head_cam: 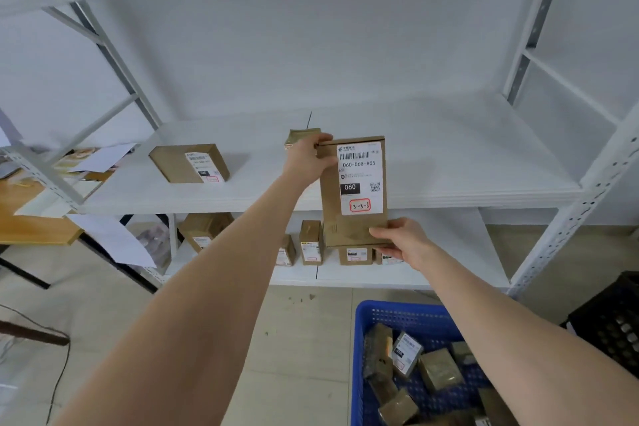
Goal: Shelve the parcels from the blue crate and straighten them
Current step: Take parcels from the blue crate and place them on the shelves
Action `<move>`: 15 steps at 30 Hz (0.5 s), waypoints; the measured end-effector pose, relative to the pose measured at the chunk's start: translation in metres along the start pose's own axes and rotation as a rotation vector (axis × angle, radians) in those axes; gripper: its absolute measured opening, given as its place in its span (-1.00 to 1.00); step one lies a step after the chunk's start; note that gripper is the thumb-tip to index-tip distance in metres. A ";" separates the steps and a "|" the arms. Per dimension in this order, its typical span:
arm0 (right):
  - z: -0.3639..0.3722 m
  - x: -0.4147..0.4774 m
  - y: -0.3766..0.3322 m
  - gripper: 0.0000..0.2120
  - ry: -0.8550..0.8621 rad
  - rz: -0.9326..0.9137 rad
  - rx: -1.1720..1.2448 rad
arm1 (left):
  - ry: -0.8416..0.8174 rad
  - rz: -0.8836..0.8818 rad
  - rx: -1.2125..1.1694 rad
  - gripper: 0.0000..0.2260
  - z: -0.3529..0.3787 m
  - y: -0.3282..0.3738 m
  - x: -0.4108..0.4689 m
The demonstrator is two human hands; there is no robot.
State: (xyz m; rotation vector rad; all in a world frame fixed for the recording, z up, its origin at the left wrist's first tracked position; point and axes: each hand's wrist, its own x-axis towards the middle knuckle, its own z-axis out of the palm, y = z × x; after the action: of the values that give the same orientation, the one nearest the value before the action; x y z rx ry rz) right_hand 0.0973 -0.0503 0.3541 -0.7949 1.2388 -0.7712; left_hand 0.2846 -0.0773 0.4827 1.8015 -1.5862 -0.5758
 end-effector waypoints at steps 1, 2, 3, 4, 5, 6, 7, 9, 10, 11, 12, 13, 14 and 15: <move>-0.002 0.008 -0.005 -0.66 0.028 -0.025 -0.003 | -0.002 0.021 0.011 -0.58 0.001 0.005 0.009; -0.004 0.016 -0.011 -0.58 0.056 -0.052 -0.021 | -0.002 0.041 0.026 -0.57 0.003 0.010 0.019; -0.005 0.024 -0.016 -0.51 0.080 -0.081 -0.058 | -0.003 0.058 0.037 -0.55 0.005 0.013 0.028; -0.006 0.031 -0.021 -0.47 0.099 -0.110 -0.097 | -0.007 0.071 0.045 -0.53 0.007 0.016 0.037; -0.007 0.038 -0.027 -0.44 0.116 -0.135 -0.127 | -0.013 0.080 0.049 -0.51 0.009 0.019 0.045; -0.008 0.043 -0.033 -0.42 0.128 -0.159 -0.148 | -0.022 0.088 0.051 -0.49 0.011 0.021 0.053; -0.008 0.049 -0.039 -0.40 0.139 -0.183 -0.171 | -0.031 0.098 0.053 -0.48 0.012 0.023 0.061; -0.006 0.062 -0.050 -0.39 0.177 -0.220 -0.235 | -0.046 0.115 0.080 -0.46 0.014 0.024 0.079; -0.005 0.070 -0.054 -0.38 0.200 -0.231 -0.270 | -0.051 0.123 0.102 -0.46 0.015 0.023 0.087; -0.003 0.079 -0.058 -0.38 0.223 -0.237 -0.303 | -0.059 0.132 0.123 -0.45 0.017 0.022 0.097; -0.001 0.088 -0.061 -0.38 0.241 -0.244 -0.339 | -0.065 0.139 0.141 -0.44 0.018 0.020 0.106; 0.002 0.097 -0.063 -0.38 0.253 -0.252 -0.378 | -0.071 0.144 0.152 -0.44 0.019 0.016 0.114; 0.004 0.107 -0.065 -0.38 0.266 -0.259 -0.419 | -0.077 0.146 0.160 -0.44 0.020 0.013 0.122; 0.007 0.116 -0.066 -0.39 0.280 -0.264 -0.459 | -0.080 0.147 0.165 -0.44 0.022 0.008 0.130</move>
State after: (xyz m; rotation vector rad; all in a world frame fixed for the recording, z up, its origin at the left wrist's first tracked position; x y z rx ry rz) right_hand 0.1182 -0.1824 0.3538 -1.2754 1.6131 -0.8415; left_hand 0.2853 -0.2095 0.4861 1.7796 -1.8503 -0.4653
